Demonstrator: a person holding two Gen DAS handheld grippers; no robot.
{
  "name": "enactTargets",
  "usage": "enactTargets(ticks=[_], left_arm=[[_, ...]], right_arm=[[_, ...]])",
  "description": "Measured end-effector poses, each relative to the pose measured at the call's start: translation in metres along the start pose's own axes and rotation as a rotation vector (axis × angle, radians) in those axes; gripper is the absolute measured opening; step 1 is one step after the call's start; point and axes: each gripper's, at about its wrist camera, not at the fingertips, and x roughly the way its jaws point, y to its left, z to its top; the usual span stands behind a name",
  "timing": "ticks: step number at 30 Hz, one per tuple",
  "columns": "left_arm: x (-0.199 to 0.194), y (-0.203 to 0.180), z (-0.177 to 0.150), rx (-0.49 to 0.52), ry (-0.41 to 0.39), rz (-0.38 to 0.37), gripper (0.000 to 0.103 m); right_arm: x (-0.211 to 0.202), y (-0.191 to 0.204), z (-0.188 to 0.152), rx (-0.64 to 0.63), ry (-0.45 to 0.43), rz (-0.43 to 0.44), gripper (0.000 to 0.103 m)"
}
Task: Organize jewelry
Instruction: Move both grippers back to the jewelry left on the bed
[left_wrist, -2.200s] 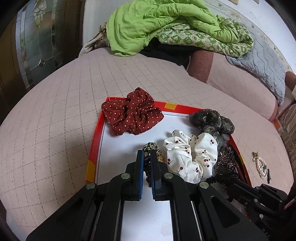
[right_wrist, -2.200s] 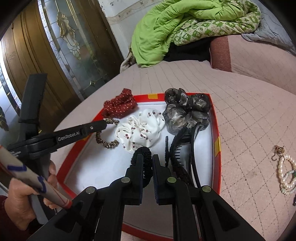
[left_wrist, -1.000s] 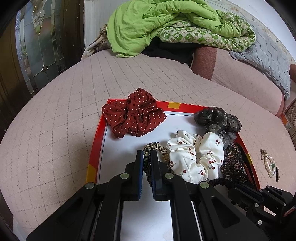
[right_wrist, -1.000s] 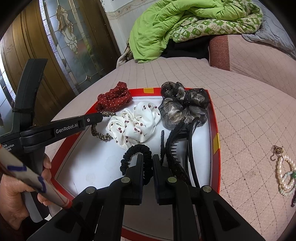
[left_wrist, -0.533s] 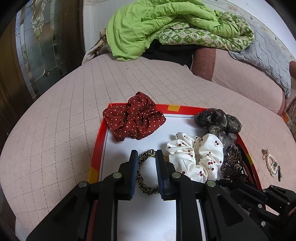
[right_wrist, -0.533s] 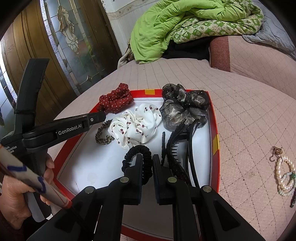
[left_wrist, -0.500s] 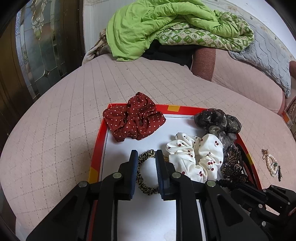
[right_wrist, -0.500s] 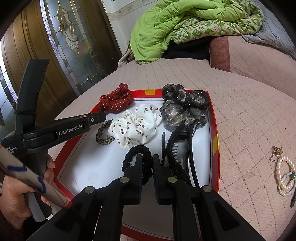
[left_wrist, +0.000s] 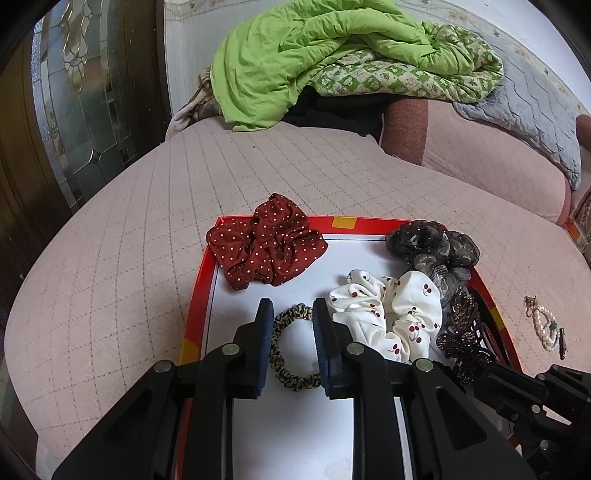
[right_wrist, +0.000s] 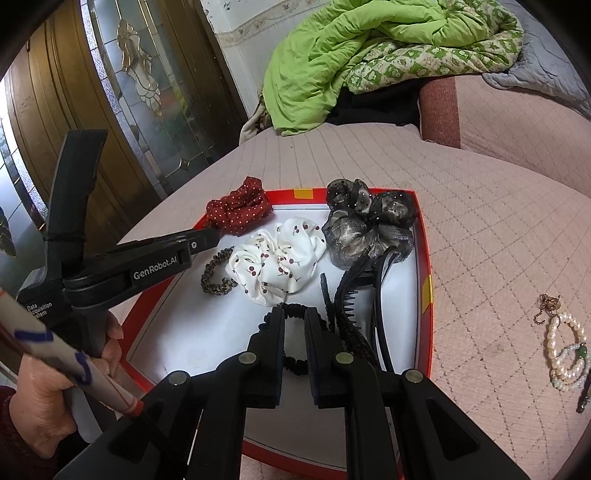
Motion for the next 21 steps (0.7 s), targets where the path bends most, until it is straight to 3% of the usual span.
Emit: enactTargets(ticks=[6,21], left_arm=[[-0.004,-0.005,0.000,0.007,-0.018,0.009,0.027],[-0.028,-0.031,-0.001,0.042,-0.111,-0.012,0.028]], right_arm=[[-0.008,-0.002,0.001,0.014,-0.014,0.010,0.014],[-0.045,-0.027,0.008,0.095,-0.073,0.010,0.018]])
